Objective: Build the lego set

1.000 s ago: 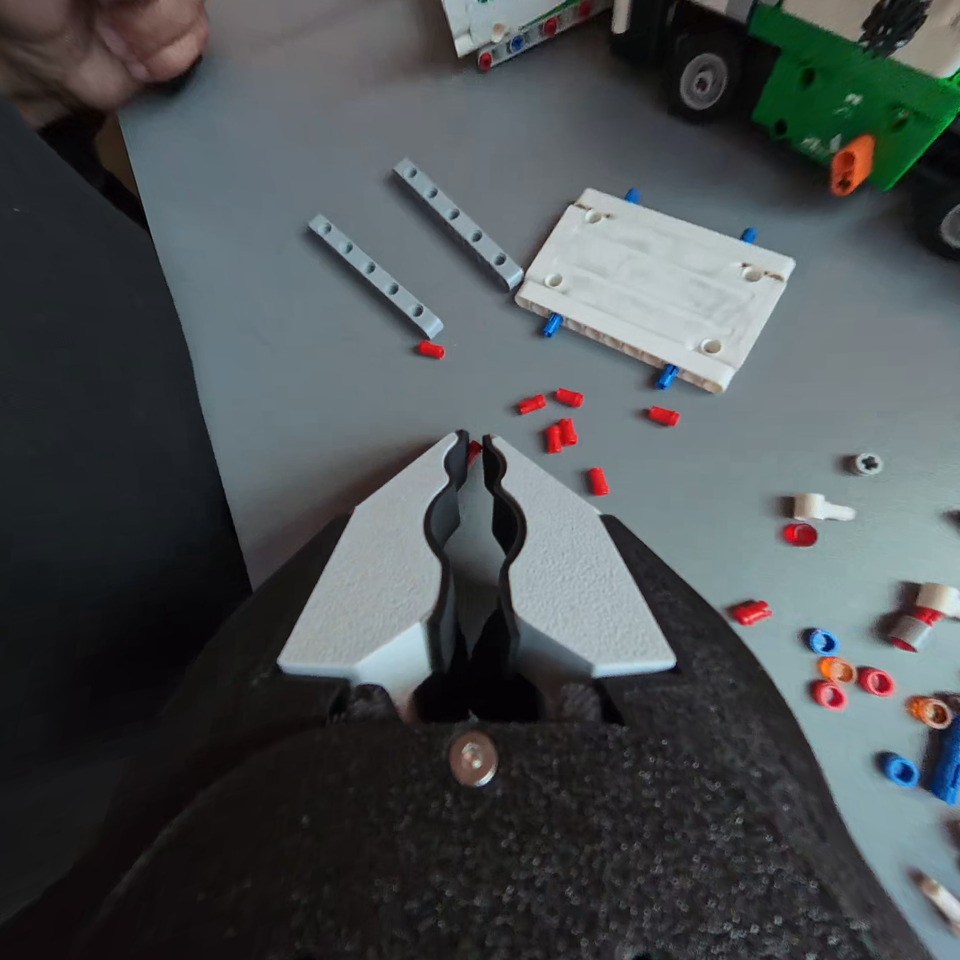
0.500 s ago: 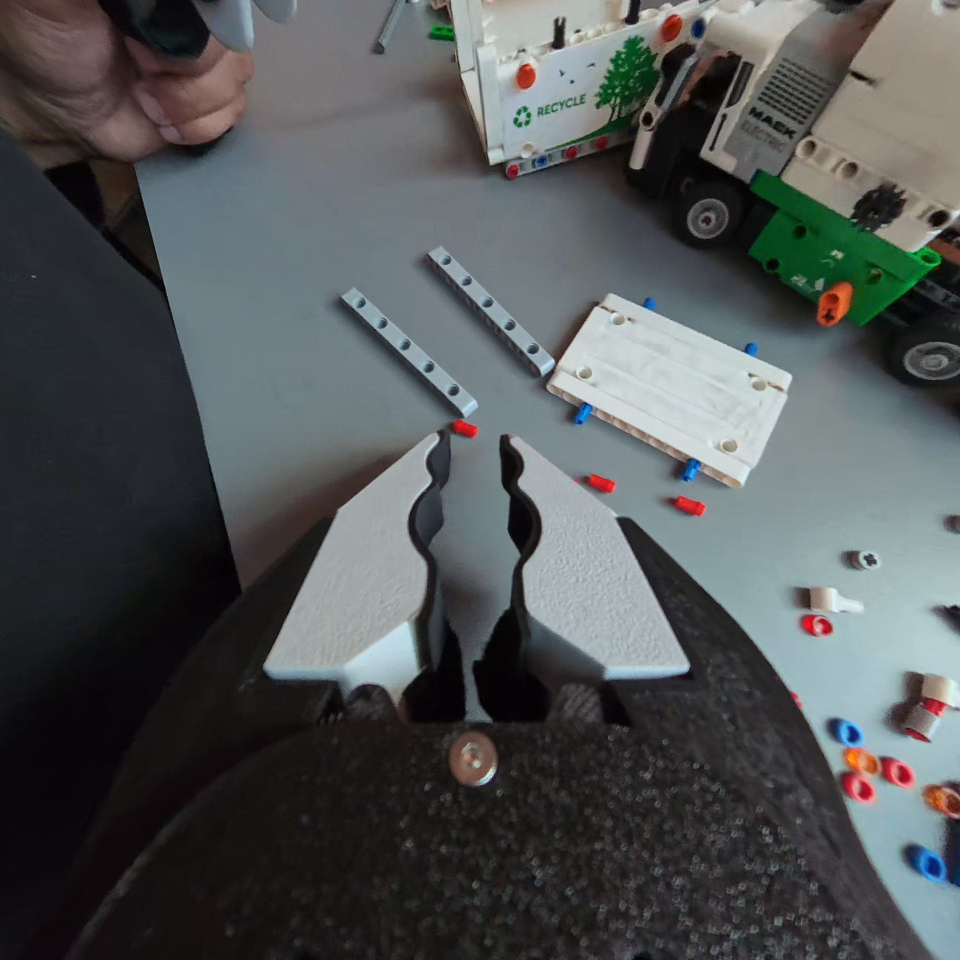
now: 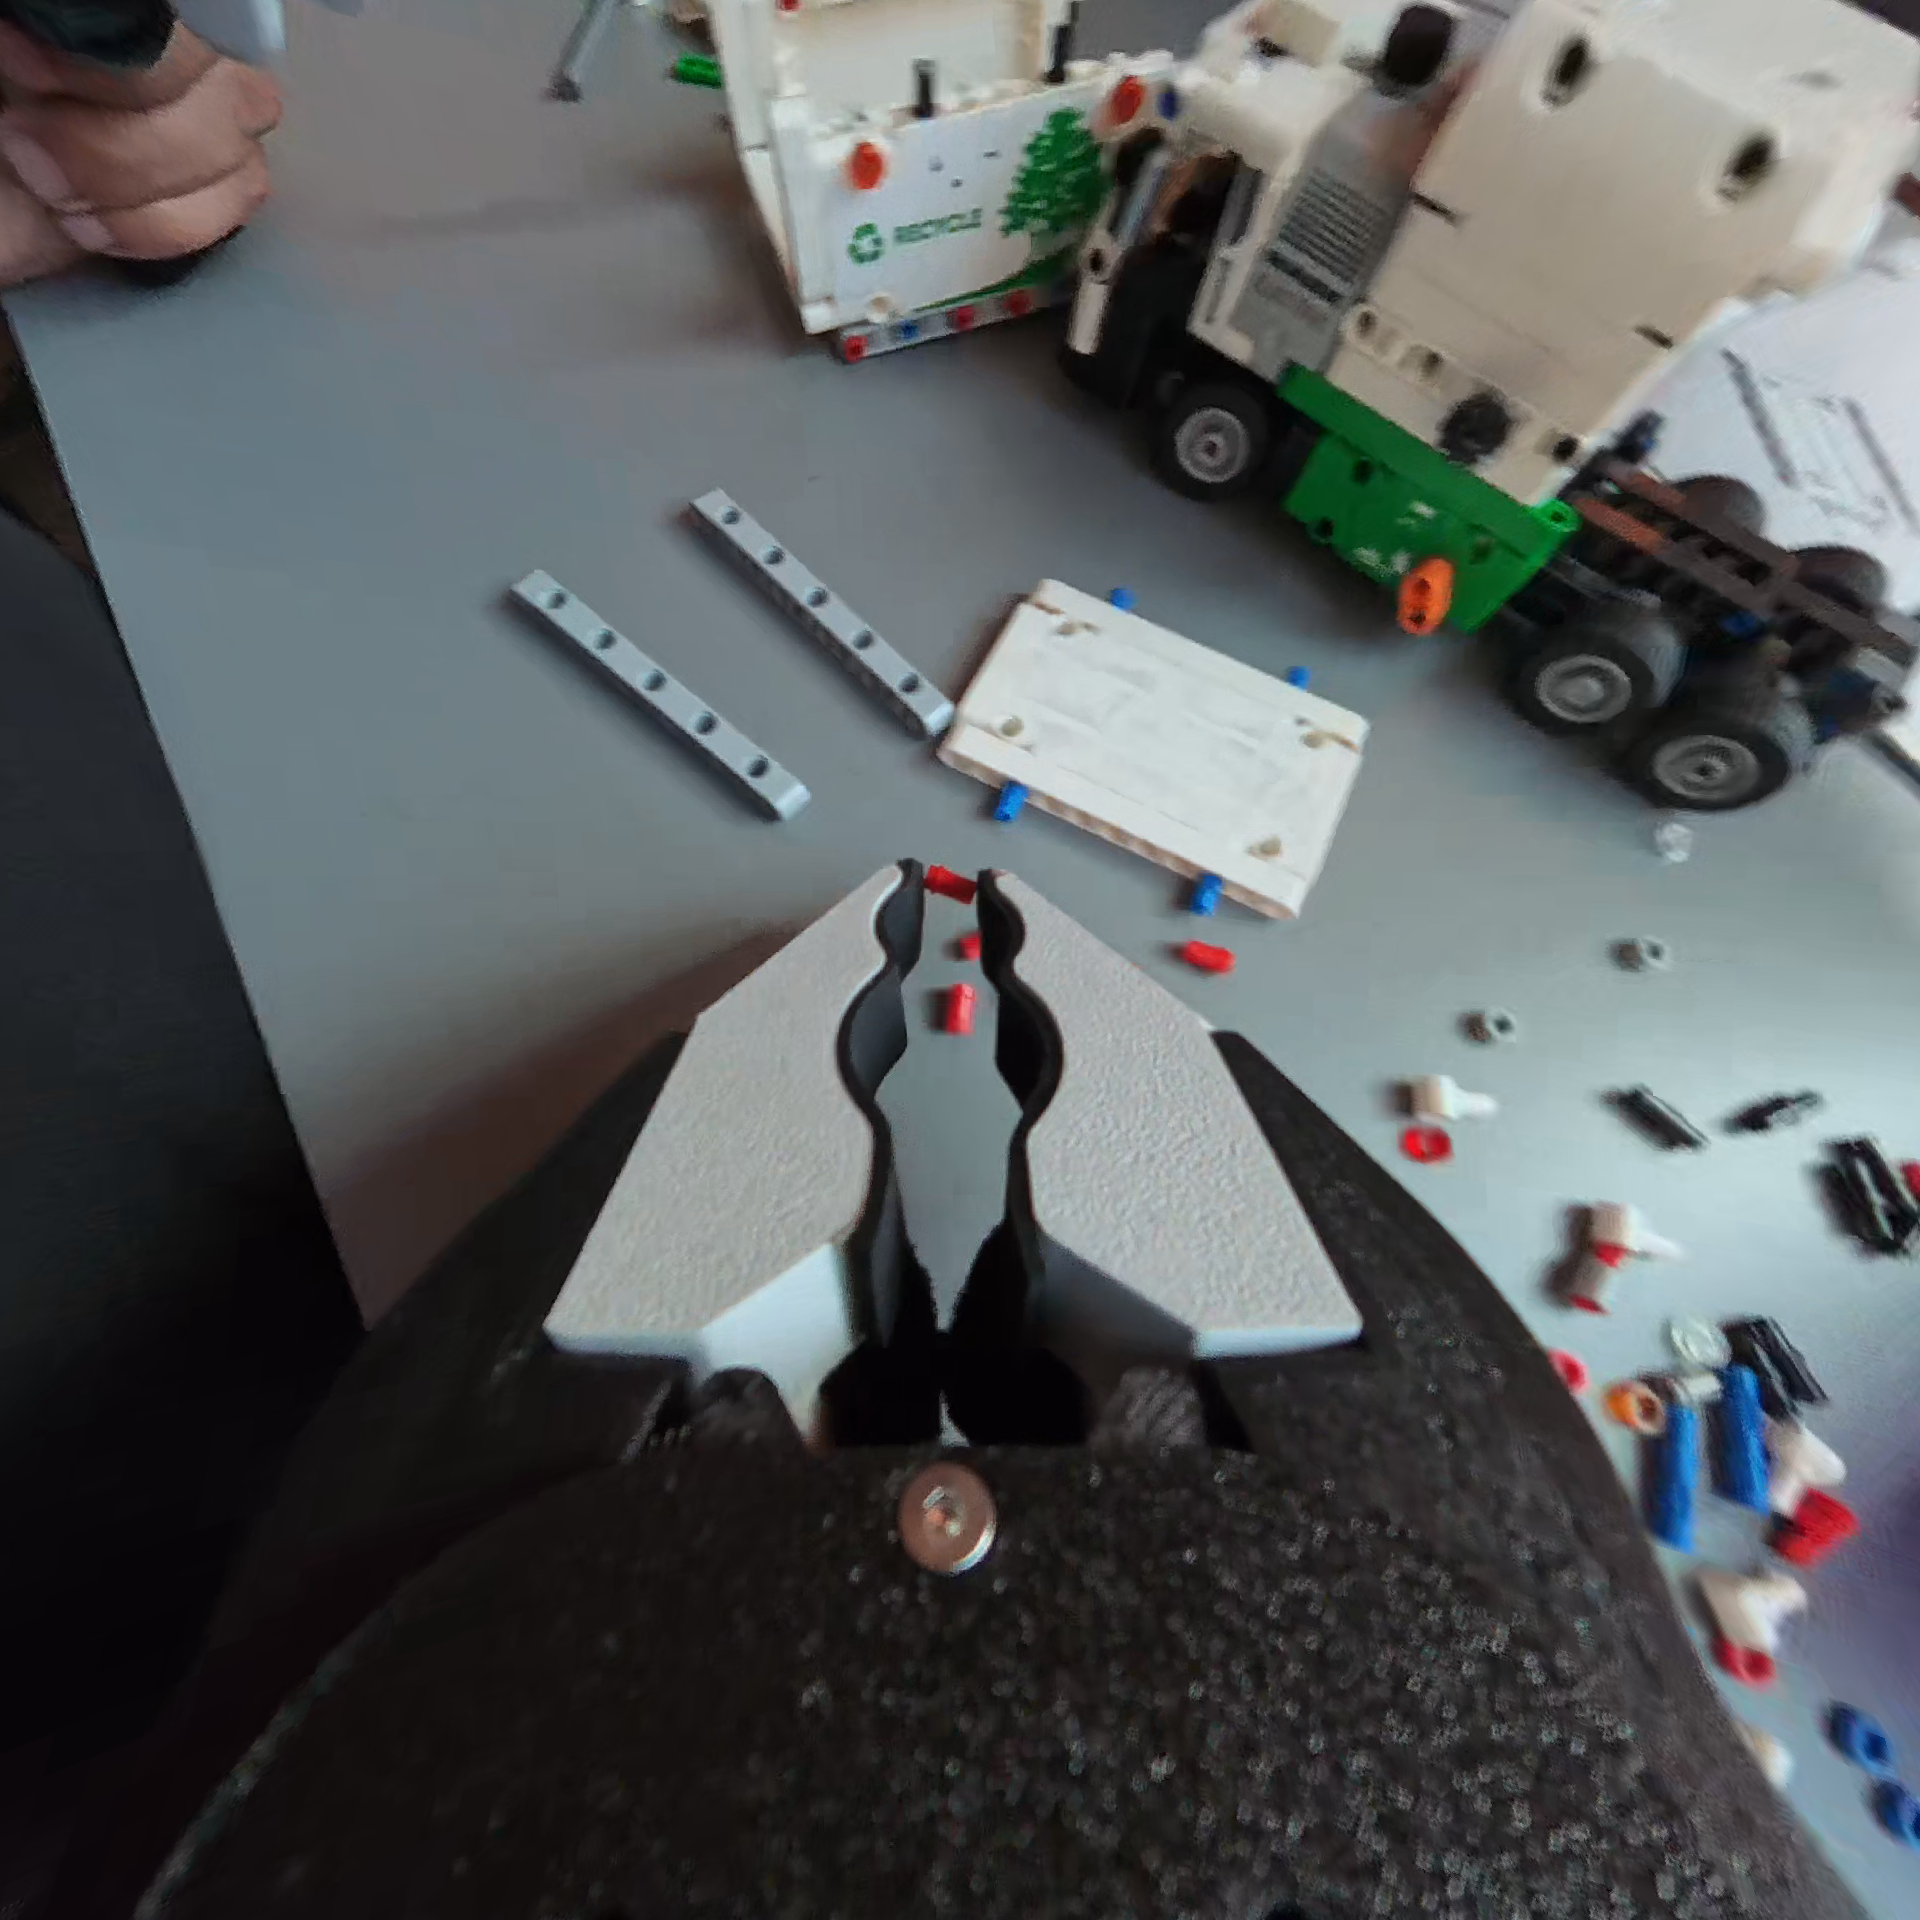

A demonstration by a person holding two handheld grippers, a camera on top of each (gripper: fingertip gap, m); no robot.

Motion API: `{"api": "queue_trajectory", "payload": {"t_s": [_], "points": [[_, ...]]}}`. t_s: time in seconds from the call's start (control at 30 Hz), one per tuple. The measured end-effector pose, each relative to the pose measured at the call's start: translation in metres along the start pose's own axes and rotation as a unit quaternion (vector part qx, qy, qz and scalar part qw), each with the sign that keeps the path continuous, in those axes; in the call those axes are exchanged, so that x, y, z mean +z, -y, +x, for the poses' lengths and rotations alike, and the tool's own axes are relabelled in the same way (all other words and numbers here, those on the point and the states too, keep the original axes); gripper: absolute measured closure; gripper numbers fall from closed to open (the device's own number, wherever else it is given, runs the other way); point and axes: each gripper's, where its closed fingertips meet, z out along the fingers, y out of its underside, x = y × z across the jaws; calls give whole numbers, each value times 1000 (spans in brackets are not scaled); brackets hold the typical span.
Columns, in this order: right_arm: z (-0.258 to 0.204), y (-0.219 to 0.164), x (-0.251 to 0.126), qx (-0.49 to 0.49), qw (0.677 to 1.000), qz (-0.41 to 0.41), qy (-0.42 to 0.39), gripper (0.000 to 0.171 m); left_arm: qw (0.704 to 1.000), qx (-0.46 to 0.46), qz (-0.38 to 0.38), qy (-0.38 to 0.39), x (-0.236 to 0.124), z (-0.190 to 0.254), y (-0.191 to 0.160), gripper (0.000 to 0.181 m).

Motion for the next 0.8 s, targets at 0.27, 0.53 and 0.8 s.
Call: {"api": "queue_trajectory", "payload": {"t_s": [0.27,0.53,0.8], "points": [[47,-26,0,78,996,-27,-43,162,1000,0,-4,-5,1,1,-1,167],[43,-28,5,63,997,-41,-35,162,1000,-3,1,1,0,-1,0,167],[105,-11,-29,134,982,-11,-135,164,1000,-16,1,-5,0,-2,0,167]]}}
